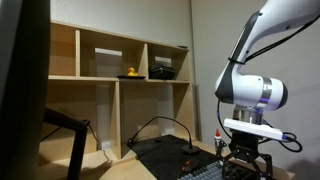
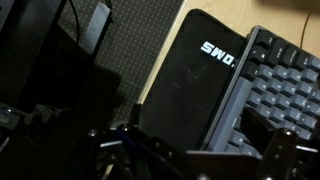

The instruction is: Press the keyboard

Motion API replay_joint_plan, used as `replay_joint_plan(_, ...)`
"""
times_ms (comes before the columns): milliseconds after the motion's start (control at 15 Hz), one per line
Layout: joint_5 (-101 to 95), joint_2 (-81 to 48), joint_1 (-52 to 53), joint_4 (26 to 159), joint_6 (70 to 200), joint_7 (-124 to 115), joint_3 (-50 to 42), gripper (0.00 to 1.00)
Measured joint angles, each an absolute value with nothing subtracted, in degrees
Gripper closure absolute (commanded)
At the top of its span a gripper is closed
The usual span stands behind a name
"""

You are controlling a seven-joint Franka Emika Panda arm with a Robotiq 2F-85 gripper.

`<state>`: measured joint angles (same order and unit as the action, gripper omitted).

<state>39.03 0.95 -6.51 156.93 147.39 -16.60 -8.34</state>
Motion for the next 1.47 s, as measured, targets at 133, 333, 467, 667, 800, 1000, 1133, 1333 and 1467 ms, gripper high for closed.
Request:
replay_joint_plan(133,40.76,-1.14,-6.33,156.5,148.47,-16.02,-8.03,0.0)
replay_joint_plan(333,41.0,-2.14,-6.31,155.91,148.6,-16.01,-7.92,0.0)
replay_joint_plan(467,40.94,-2.13,-6.31,155.85,148.58,-16.06,-7.92,0.0)
replay_joint_plan(667,42.16,-3.27,-6.38,155.17,149.04,-16.27,-7.92,0.0)
replay_joint_plan(800,44.97,-5.56,-6.39,153.79,150.32,-15.26,-7.91,0.0)
replay_joint_plan(1000,50.6,-9.02,-6.36,151.65,151.78,-12.31,-7.59,0.0)
replay_joint_plan(1133,52.38,-10.92,-6.33,150.59,152.05,-11.95,-7.32,0.0)
replay_joint_plan(1333,53.01,-12.27,-6.33,149.9,152.36,-11.94,-7.15,0.0)
replay_joint_plan(1467,53.05,-12.36,-6.34,149.82,152.43,-11.94,-7.14,0.0)
